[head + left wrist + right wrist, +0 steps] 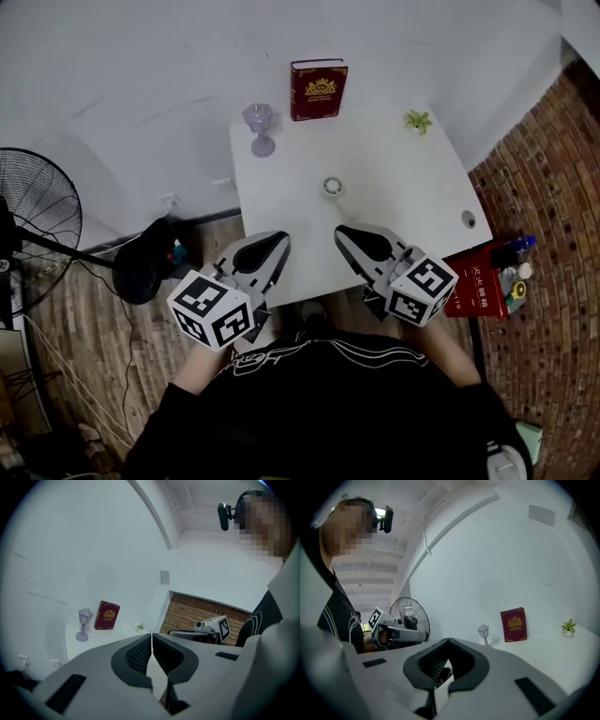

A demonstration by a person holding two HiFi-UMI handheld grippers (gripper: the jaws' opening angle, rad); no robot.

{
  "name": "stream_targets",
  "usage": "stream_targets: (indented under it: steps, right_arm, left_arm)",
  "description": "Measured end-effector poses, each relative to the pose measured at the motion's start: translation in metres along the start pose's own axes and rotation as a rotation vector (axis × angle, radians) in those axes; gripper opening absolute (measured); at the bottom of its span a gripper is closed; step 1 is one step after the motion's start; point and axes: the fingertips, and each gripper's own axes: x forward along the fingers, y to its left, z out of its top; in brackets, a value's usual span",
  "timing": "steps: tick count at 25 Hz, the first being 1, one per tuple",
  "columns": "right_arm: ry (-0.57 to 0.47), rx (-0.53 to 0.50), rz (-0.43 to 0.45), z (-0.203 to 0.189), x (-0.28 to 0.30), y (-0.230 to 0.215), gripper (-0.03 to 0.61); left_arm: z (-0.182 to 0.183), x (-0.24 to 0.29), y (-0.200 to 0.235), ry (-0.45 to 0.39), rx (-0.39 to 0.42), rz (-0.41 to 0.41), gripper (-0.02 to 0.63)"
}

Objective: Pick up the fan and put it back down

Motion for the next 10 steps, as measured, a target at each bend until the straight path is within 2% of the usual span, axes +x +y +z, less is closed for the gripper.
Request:
stream_targets:
  steps: [10]
  right_arm:
    - [0.010, -0.007, 0.016, -0.007, -0.003, 0.022, 0.002]
  left_arm:
    - [-0.013, -0.017, -0.007, 0.022, 0.003, 0.011, 0.034]
